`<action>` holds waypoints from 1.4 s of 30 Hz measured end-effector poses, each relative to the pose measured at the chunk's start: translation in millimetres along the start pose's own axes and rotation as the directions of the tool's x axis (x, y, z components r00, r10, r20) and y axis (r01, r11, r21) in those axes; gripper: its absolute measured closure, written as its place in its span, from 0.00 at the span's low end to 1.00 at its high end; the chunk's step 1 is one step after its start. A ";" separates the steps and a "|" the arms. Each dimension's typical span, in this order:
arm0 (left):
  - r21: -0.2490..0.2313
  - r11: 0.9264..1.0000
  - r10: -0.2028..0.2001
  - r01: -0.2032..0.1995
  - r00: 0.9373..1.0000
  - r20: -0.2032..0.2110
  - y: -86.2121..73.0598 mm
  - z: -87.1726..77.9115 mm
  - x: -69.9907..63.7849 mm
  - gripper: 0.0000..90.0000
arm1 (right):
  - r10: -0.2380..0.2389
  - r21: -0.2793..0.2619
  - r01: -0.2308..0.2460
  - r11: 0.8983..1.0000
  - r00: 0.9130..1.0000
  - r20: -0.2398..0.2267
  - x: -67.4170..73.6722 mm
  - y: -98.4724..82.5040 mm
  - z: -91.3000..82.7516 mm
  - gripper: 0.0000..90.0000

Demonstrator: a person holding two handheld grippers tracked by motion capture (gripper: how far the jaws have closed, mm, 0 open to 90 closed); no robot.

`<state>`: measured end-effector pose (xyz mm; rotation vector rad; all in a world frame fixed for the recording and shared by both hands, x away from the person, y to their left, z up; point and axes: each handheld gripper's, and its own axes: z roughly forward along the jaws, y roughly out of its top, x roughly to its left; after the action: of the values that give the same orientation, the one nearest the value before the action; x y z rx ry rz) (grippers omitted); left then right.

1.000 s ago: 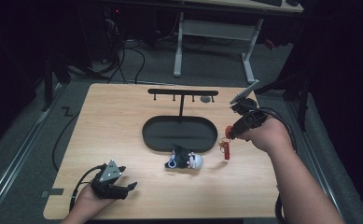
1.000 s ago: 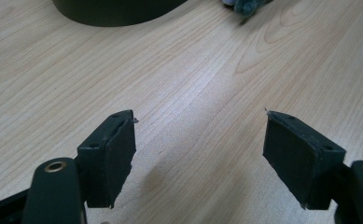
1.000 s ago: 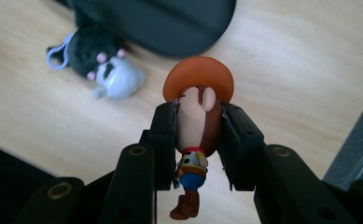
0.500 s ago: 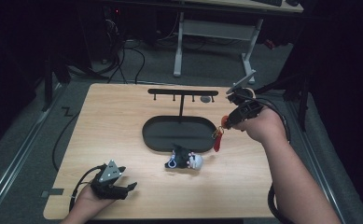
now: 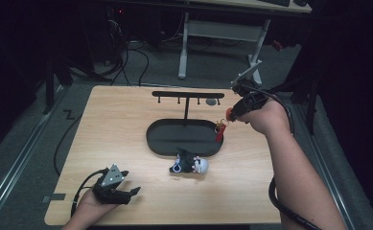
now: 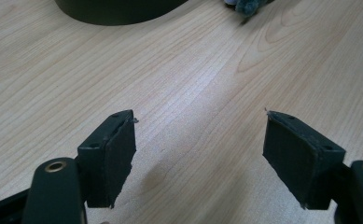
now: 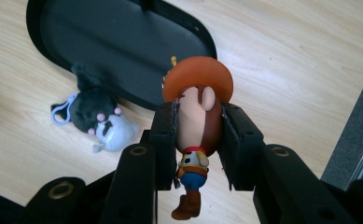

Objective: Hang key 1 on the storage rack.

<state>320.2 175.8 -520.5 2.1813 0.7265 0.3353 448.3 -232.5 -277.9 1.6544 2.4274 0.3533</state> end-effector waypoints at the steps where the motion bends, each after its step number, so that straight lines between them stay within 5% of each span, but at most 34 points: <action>1: 0.000 1.000 0.000 0.000 1.000 0.000 0.0 0.1 0.0 0.28 | 0.001 -0.007 -0.001 1.000 1.000 0.002 -0.4 1.7 -0.7 0.76; 32: 0.000 1.000 -0.008 0.008 1.000 0.002 -1.5 -0.8 2.7 0.29 | 0.011 -0.074 -0.010 0.997 1.000 0.017 -1.4 50.3 3.8 0.76; 42: -0.002 1.000 -0.009 0.009 1.000 0.004 -1.8 -1.6 3.0 0.29 | 0.049 -0.089 -0.045 0.995 0.998 0.041 -9.1 56.5 12.2 0.76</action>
<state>321.1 179.5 -520.9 2.1759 0.7332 0.3274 505.2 -220.0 -272.7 1.6667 2.3102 0.4214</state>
